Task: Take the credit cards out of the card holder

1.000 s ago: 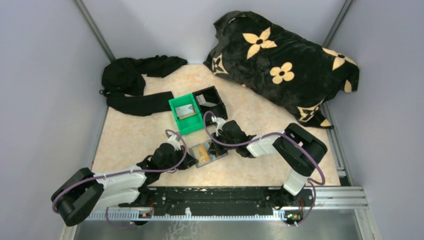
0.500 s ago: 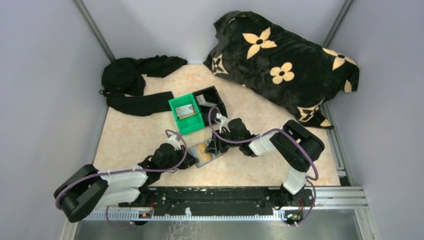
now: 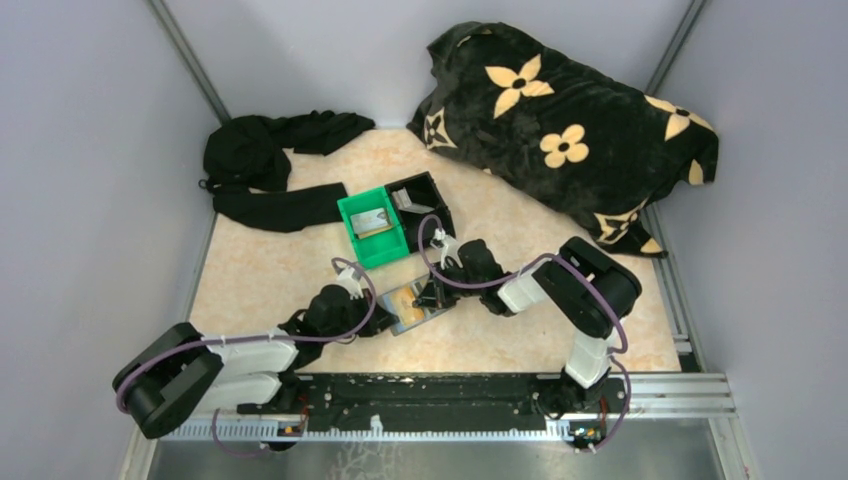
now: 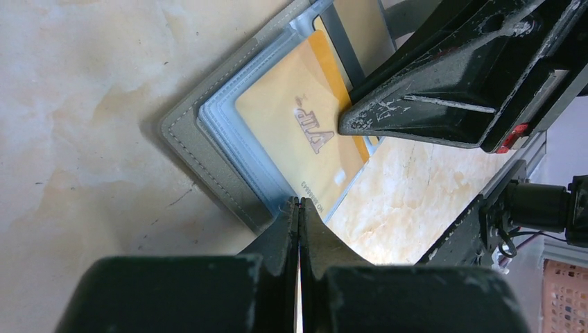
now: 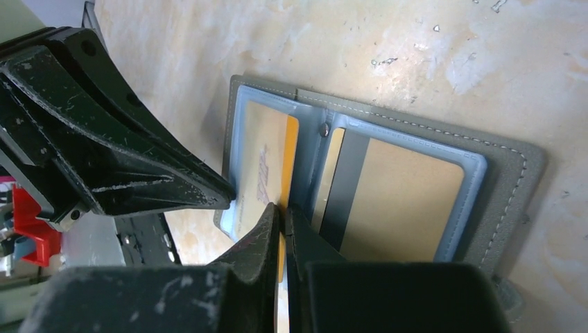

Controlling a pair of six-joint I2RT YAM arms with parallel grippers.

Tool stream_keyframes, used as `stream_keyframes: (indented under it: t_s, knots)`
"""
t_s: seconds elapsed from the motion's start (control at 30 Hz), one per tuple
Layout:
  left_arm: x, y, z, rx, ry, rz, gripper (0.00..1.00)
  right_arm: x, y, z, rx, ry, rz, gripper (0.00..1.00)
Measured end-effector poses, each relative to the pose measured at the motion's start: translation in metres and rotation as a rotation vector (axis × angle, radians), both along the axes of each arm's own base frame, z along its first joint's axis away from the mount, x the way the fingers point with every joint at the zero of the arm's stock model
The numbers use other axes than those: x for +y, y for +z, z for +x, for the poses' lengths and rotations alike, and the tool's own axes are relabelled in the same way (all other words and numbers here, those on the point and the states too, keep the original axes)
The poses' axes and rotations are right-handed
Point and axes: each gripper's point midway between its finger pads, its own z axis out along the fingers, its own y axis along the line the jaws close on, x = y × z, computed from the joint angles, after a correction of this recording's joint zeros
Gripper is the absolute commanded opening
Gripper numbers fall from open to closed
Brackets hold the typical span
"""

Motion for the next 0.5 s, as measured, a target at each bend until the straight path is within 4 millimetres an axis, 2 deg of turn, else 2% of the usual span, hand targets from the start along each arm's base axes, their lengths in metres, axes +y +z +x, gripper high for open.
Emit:
stream_keyframes:
  t_s: [0.2,0.5]
  knots:
    - [0.000,0.000,0.001,0.001,0.001,-0.002,0.00,-0.003,0.001,0.003,-0.001,-0.012,-0.004,0.00]
    - [0.007,-0.002,0.001,0.004,0.023,0.021,0.00,-0.032,0.008,0.016,0.010,-0.065,-0.022,0.00]
